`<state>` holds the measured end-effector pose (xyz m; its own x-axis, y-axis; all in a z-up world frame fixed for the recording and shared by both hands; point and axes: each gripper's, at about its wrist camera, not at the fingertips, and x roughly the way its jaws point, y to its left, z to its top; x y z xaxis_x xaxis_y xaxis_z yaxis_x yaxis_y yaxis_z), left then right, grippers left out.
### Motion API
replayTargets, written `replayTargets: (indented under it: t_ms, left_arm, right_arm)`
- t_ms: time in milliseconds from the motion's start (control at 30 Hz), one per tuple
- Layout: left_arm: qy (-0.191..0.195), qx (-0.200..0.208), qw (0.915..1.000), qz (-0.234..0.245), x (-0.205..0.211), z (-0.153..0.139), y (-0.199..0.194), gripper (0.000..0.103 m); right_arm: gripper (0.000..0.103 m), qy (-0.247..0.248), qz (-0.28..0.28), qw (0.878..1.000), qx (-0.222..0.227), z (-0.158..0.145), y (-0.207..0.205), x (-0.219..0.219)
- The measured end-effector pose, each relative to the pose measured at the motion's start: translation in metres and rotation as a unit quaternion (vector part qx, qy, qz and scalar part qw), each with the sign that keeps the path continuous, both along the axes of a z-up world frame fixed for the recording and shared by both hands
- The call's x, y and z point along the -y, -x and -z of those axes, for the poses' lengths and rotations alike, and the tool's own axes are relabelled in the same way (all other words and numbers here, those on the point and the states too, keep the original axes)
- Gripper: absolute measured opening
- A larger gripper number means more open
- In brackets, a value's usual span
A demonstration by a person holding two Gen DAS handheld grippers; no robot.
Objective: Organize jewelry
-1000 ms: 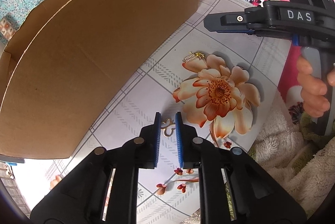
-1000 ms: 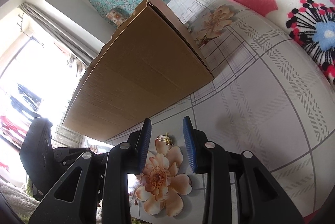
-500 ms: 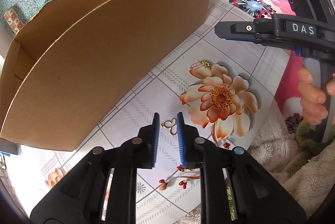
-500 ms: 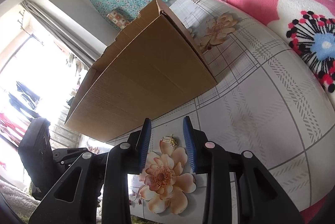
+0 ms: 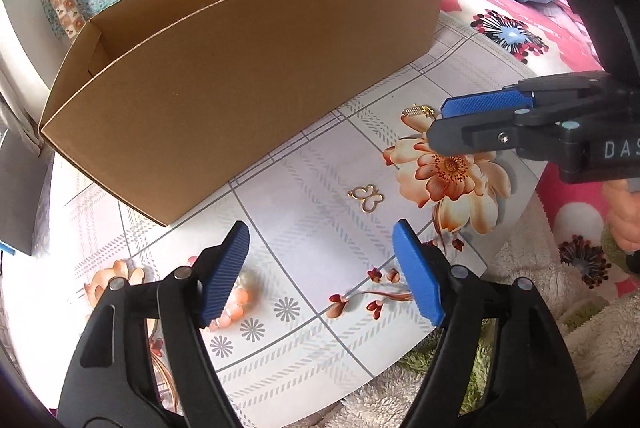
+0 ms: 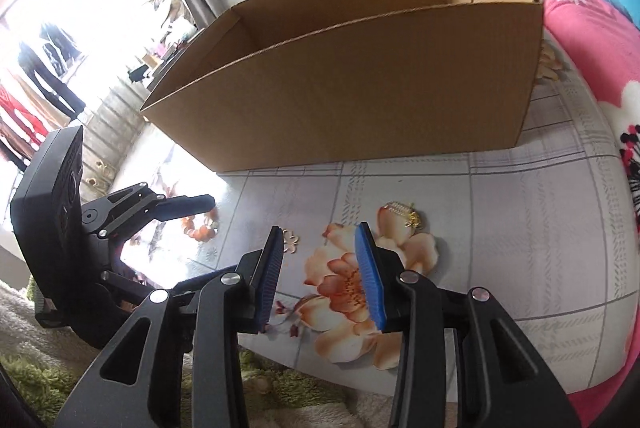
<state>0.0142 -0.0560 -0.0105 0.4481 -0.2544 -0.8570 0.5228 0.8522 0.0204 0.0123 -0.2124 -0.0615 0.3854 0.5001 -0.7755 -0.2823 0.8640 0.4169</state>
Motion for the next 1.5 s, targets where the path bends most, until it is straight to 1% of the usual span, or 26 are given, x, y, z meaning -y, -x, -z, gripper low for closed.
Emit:
replayTargets:
  t_ms: [100,200,333,500,633,700,833,1033,1167,1333,1433,1500]
  left_arm:
    - [0.002,0.005,0.9999,0.01,-0.001,0.003,0.007,0.076]
    - [0.006,0.007,0.9998,0.016,-0.003,0.004,0.013,0.078]
    - [0.017,0.013,0.9994,0.025,-0.005,0.006,0.021,0.084]
    - [0.028,0.005,0.9993,0.025,-0.007,0.012,0.023,0.085]
    - [0.041,0.0,0.9988,0.028,-0.013,0.014,0.025,0.088]
    - [0.048,-0.004,0.9984,0.029,-0.013,0.014,0.025,0.089]
    - [0.054,-0.012,0.998,0.03,-0.015,0.017,0.025,0.089]
    - [0.058,-0.019,0.9977,0.031,-0.013,0.02,0.025,0.089]
    - [0.054,-0.018,0.9977,0.035,-0.01,0.02,0.026,0.089]
    - [0.055,-0.018,0.9978,0.033,-0.005,0.02,0.027,0.089]
    - [0.057,-0.02,0.9978,0.027,-0.006,0.02,0.027,0.089]
    - [0.058,-0.021,0.9977,0.027,-0.006,0.02,0.028,0.089]
  right_arm:
    - [0.037,0.021,-0.017,1.0,-0.013,0.003,-0.001,-0.019]
    - [0.035,0.043,-0.027,0.998,-0.028,0.005,-0.007,-0.03]
    - [0.029,0.041,-0.029,0.996,-0.073,0.012,-0.019,-0.039]
    - [0.02,0.064,-0.021,0.991,-0.117,0.027,-0.028,-0.054]
    - [0.015,0.088,-0.013,0.99,-0.109,0.025,-0.031,-0.061]
    - [0.008,0.1,-0.014,0.989,-0.106,0.025,-0.032,-0.068]
    - [0.006,0.132,-0.024,0.987,-0.09,0.02,-0.036,-0.089]
    - [0.005,0.161,-0.044,0.984,-0.065,0.018,-0.044,-0.106]
    - [0.005,0.167,-0.044,0.984,-0.054,0.016,-0.055,-0.104]
    - [0.005,0.168,-0.023,0.984,-0.055,0.011,-0.069,-0.094]
    - [0.006,0.134,-0.015,0.989,-0.059,0.007,-0.073,-0.086]
    - [0.007,0.138,-0.016,0.989,-0.053,0.004,-0.075,-0.085]
